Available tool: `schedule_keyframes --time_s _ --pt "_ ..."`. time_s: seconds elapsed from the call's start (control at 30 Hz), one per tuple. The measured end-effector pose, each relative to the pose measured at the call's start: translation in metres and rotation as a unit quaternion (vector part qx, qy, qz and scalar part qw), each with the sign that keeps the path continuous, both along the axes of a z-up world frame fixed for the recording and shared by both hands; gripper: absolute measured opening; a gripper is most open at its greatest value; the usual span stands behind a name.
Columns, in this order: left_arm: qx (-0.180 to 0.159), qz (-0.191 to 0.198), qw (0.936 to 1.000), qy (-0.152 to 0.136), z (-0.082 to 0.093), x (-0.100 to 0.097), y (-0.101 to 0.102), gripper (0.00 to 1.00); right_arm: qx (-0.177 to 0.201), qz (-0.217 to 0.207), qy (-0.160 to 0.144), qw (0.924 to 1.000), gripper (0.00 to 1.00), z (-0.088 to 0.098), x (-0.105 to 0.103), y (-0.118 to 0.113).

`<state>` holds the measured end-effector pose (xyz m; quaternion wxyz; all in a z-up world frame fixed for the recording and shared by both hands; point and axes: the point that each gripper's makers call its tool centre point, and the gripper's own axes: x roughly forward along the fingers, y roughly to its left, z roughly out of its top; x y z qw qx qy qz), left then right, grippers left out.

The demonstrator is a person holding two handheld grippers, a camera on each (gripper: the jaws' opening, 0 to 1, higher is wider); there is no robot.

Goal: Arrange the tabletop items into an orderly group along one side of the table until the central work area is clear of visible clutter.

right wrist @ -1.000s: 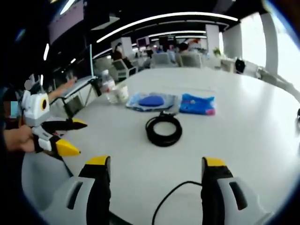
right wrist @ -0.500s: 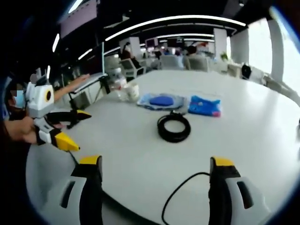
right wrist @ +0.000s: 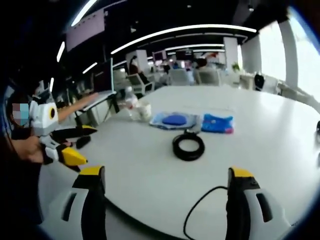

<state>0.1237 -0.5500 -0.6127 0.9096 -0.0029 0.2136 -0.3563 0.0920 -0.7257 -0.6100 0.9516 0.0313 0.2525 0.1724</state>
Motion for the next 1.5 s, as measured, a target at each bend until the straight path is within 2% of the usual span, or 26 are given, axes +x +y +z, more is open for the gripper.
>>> schedule_keyframes --time_s 0.37,0.6,0.73,0.9,1.0,1.1,1.5 --pt "-0.014 0.032 0.9994 -0.005 0.012 0.009 0.018 0.99 0.009 -0.010 -0.030 0.9995 1.00 0.023 0.011 0.009" --pt "-0.011 0.038 0.9992 -0.008 0.015 0.012 0.022 0.99 0.009 -0.010 -0.031 0.9994 1.00 0.021 0.014 0.011" --pt "0.009 0.024 0.9997 -0.004 0.009 0.008 0.024 0.99 0.016 -0.021 -0.031 0.9992 1.00 0.022 0.013 0.009" --pt "0.009 0.019 0.9997 -0.012 0.011 0.007 0.026 0.99 0.015 -0.023 -0.031 0.9992 1.00 0.023 0.012 0.010" --pt "0.027 0.010 0.9994 -0.016 0.008 0.007 0.027 0.99 0.011 -0.021 -0.028 0.9993 1.00 0.024 0.014 0.012" --pt "0.031 0.003 0.9993 -0.018 0.007 0.006 0.027 0.99 0.010 -0.022 -0.033 0.9992 1.00 0.026 0.016 0.012" --pt "0.037 0.015 0.9989 -0.024 0.009 0.009 0.037 0.99 0.011 -0.027 -0.030 0.9991 1.00 0.023 0.014 0.011"
